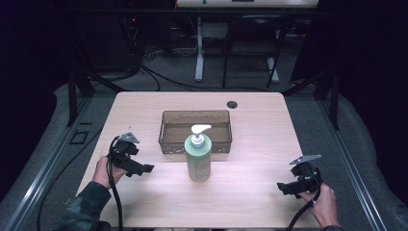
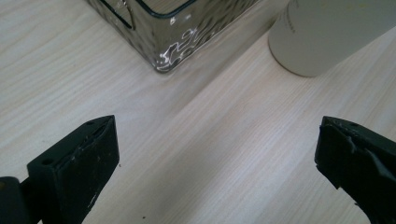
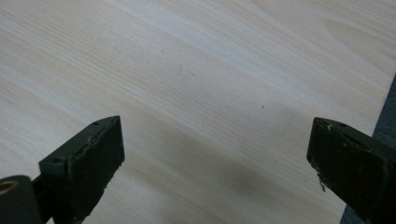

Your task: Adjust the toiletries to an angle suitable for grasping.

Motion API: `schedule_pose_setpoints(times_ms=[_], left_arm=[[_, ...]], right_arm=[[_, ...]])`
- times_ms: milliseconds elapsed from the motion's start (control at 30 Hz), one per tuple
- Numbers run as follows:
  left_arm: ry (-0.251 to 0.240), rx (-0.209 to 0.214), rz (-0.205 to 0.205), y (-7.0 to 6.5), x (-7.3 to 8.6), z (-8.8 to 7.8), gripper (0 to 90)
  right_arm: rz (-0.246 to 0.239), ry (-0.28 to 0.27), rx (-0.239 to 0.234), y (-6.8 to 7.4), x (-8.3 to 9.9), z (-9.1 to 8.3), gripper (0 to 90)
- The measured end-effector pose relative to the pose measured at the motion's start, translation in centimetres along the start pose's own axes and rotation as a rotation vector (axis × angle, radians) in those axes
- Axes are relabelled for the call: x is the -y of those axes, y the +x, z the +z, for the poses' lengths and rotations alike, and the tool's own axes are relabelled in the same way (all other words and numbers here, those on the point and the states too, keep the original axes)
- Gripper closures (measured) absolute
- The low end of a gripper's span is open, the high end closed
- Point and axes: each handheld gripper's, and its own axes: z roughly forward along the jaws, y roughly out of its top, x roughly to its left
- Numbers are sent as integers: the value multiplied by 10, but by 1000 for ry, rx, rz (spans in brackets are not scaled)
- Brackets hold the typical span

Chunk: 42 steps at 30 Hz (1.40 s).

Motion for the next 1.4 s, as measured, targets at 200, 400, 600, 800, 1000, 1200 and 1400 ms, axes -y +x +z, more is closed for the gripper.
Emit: schedule_pose_setpoints(times_ms=[200,400,600,800,1000,1200,1400], left_arm=[[14,0,25,-6,-6,-3,0],[61,-5,58,-14,-16,-2,0],[44,18,86,-22,-28,-13,0],[18,30,116,-28,-48,-23,0],[22,30,140,-35,-62,-27,0],[19,49,159,-44,-77,-33,0],[32,42,199,-55,-92,-39,0]], right_arm=[[2,10,-4,-1,2,-1,17],[-4,16,-4,2,-1,-1,5],[-15,10,-2,4,-3,-4,0],[-42,-27,-1,7,-6,-8,0],[-42,-22,-10,5,-4,-6,0],[-26,-25,-21,1,-3,-9,0],[-12,-12,-21,-4,2,-9,0]])
